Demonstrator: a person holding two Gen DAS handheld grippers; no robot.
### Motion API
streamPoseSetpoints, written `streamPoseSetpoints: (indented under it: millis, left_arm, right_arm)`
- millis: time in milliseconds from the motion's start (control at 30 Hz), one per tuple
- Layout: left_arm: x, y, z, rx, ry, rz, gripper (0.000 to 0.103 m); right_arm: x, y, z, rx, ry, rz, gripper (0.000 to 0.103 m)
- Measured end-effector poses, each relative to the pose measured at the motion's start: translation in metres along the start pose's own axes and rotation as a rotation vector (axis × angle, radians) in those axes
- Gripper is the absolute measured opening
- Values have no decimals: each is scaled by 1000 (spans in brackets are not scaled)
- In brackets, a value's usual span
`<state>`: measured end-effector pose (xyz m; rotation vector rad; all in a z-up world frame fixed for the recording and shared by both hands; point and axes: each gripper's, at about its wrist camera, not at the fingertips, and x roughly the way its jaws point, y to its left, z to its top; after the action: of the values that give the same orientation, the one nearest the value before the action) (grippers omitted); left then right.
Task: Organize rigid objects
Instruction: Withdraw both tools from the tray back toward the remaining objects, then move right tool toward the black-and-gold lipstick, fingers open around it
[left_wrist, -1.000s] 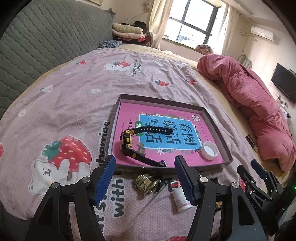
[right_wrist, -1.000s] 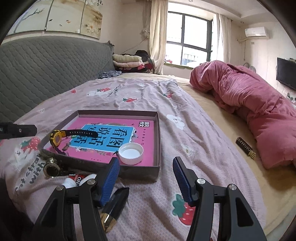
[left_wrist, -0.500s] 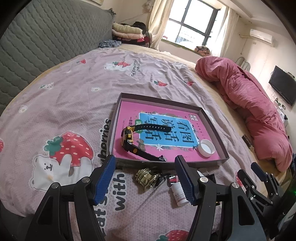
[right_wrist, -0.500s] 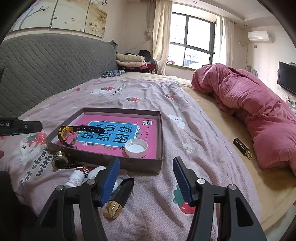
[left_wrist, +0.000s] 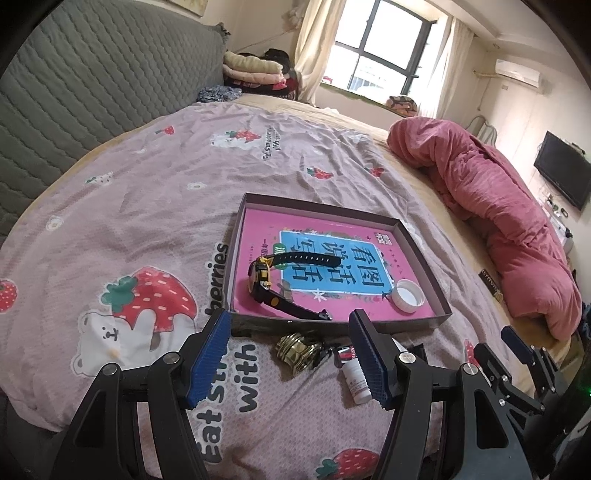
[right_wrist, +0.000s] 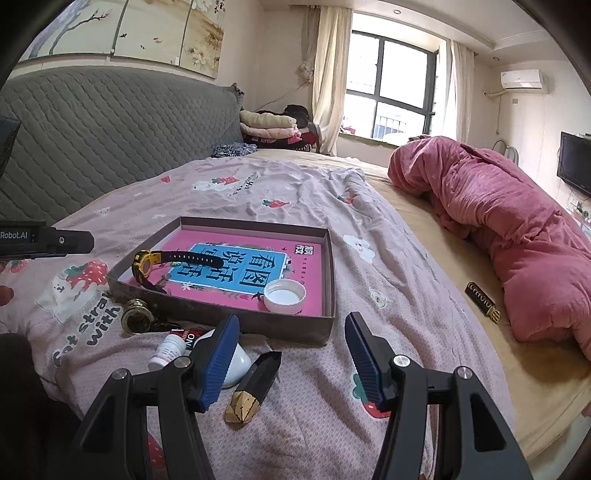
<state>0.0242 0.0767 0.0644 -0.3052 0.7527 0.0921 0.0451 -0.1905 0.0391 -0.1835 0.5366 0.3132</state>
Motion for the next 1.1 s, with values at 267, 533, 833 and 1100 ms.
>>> streamPoseSetpoints:
  millis: [267, 533, 833, 1100]
  left_arm:
    - [-12, 5, -4, 13, 0, 11, 68]
    - [-10, 1, -14, 43, 23, 15, 68]
    - [-4, -5, -30, 74, 60, 25, 68]
    - [5, -6, -37, 80, 100, 22, 68]
  right_arm:
    - [-5, -5, -1, 25, 8, 3, 59]
    - [-7, -5, -4, 19, 22, -2, 59]
    - [-3, -4, -9, 44, 74, 18, 59]
    - [1, -3, -14, 60, 114, 49, 59]
